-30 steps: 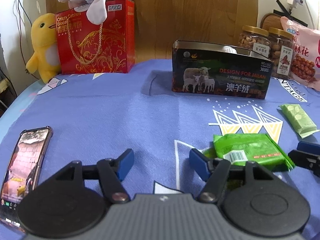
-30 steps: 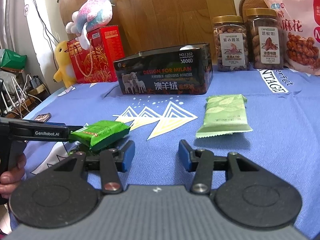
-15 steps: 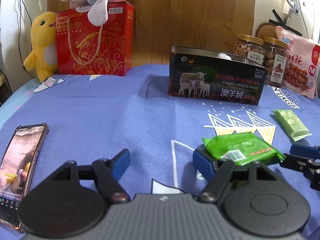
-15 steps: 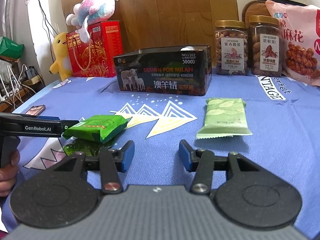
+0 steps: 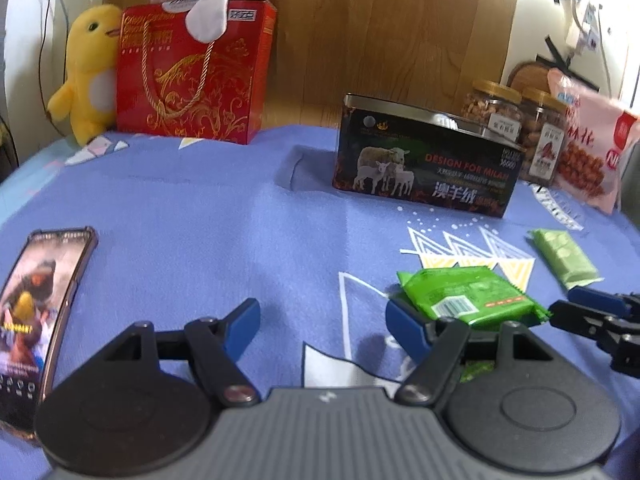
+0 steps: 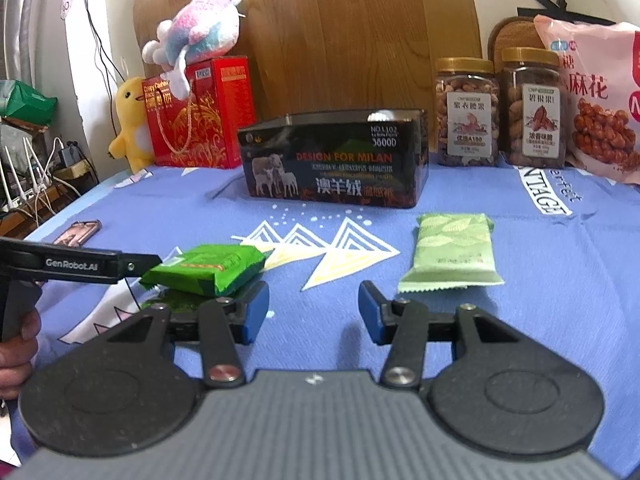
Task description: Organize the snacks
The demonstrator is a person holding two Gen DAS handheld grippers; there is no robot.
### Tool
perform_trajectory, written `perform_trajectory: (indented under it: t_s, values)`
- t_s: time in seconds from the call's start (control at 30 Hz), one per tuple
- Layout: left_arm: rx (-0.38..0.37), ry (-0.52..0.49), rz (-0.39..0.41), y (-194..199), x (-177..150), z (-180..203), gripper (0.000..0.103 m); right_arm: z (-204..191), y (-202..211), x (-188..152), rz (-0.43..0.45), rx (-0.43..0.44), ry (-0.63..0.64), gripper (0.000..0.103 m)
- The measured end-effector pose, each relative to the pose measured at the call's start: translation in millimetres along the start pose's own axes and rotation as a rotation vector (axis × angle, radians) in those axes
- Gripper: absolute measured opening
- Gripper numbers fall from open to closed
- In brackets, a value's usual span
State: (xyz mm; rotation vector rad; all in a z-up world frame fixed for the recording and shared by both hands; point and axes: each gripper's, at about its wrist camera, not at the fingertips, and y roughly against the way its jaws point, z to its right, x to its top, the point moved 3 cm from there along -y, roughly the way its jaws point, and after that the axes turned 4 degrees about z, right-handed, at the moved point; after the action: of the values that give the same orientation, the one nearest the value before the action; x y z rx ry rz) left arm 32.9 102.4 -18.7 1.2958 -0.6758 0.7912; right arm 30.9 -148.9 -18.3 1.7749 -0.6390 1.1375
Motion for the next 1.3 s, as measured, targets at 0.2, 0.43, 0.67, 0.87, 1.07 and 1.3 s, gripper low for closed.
perform_trajectory:
  t_s: [0.2,0.43,0.67,0.87,1.07,1.3]
  values:
    - [-0.155,0.132,-0.014,8.2,6.7,-11.4,0.070,-0.2,3.0,13.7,0.006,0.073,-0.070,0.052]
    - [-0.351,0.280,-0.093,-6.0,12.9,-13.7,0.060,1.8,-24.7,21.5,-0.120,0.232,-0.286,0.052]
    - [-0.446,0.342,-0.160,-18.3,5.7,-6.0,0.028,-10.8,-30.6,15.6,-0.178,0.316,-0.316,0.027]
    - [-0.452,0.245,-0.107,-8.5,31.1,14.8,0.024,-10.6,-17.6,26.6,-0.125,0.293,-0.235,0.024]
    - [-0.456,0.100,-0.013,-14.5,85.4,52.2,0.024,10.4,-17.8,69.1,0.024,0.214,-0.162,0.023]
    - [-0.389,0.044,0.039,-85.2,144.4,91.6,0.030,46.4,-69.9,118.1,0.126,0.030,-0.082,0.024]
